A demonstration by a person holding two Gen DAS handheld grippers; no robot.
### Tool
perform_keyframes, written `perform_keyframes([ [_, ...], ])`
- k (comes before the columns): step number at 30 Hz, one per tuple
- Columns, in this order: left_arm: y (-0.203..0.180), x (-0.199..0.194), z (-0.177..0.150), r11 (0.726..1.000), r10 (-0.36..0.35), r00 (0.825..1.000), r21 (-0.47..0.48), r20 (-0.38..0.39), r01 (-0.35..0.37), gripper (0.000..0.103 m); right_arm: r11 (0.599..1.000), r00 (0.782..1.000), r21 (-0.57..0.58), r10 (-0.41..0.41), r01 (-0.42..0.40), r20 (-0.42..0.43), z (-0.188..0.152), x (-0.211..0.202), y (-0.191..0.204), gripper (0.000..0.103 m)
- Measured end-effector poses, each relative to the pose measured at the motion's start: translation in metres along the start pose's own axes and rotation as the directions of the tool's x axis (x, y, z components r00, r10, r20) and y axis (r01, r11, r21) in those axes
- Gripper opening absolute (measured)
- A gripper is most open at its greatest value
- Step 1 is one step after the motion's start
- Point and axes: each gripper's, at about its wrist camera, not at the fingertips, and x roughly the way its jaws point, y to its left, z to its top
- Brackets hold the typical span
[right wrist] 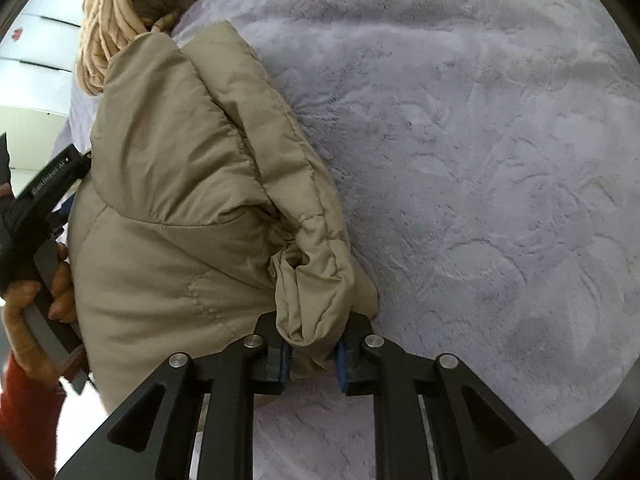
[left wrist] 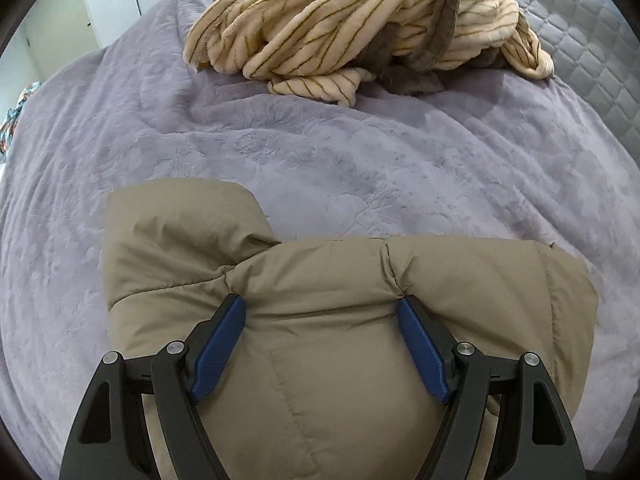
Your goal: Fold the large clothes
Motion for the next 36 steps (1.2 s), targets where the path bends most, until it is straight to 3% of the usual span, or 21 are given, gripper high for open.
perform_keyframes([
  [3,0.004,0.0,0.0,1.0,-0.004,1.0,-0.008,-0.006,0.004,0.079,1.0,1.0,0.003,-0.006,0.005,0.003,0.003,-0.025,-0.001,0.022],
  [7,0.006,0.001,0.0,1.0,-0.007,1.0,-0.011,-0.007,0.007,0.079,0.998,0.987,-0.048,-0.023,0.031,0.156,0.005,-0.078,0.005,0.022],
  [10,0.007,0.001,0.0,1.0,-0.001,1.0,-0.009,-0.003,0.001,0.079,0.993,0.98,-0.116,0.023,0.0,0.198,0.014,-0.094,0.02,0.022],
  [14,0.007,-0.001,-0.001,1.0,0.012,1.0,-0.002,0.001,-0.012,0.079,0.976,0.989,-0.216,-0.002,0.035,0.15,0.02,-0.061,0.047,0.022],
  [17,0.008,-0.003,-0.002,1.0,0.018,1.0,-0.001,0.002,-0.018,0.079,0.973,0.993,-0.206,-0.087,0.103,0.083,0.018,-0.021,0.043,0.022],
  [20,0.008,-0.014,-0.004,1.0,0.031,1.0,0.002,0.006,-0.031,0.079,0.979,0.995,-0.179,-0.095,0.1,0.036,0.014,-0.002,0.036,0.021],
  [23,0.007,-0.031,-0.007,0.998,0.061,0.998,0.011,0.009,-0.061,0.079,0.976,0.994,-0.189,-0.103,0.107,0.031,0.015,-0.001,0.039,0.021],
  [28,0.02,-0.065,-0.023,0.999,0.045,0.999,-0.026,-0.022,-0.045,0.079,0.979,0.996,-0.182,-0.088,0.09,0.016,0.033,-0.003,0.044,0.022],
  [30,0.028,-0.078,-0.034,0.995,0.091,0.995,-0.037,-0.051,-0.092,0.079,0.981,0.997,-0.176,-0.074,0.079,0.032,0.037,-0.012,0.044,0.022],
  [36,0.051,-0.096,-0.065,0.987,0.09,0.985,-0.117,-0.148,-0.108,0.079,0.981,0.995,-0.181,-0.062,0.076,0.08,0.042,-0.043,0.043,0.026],
])
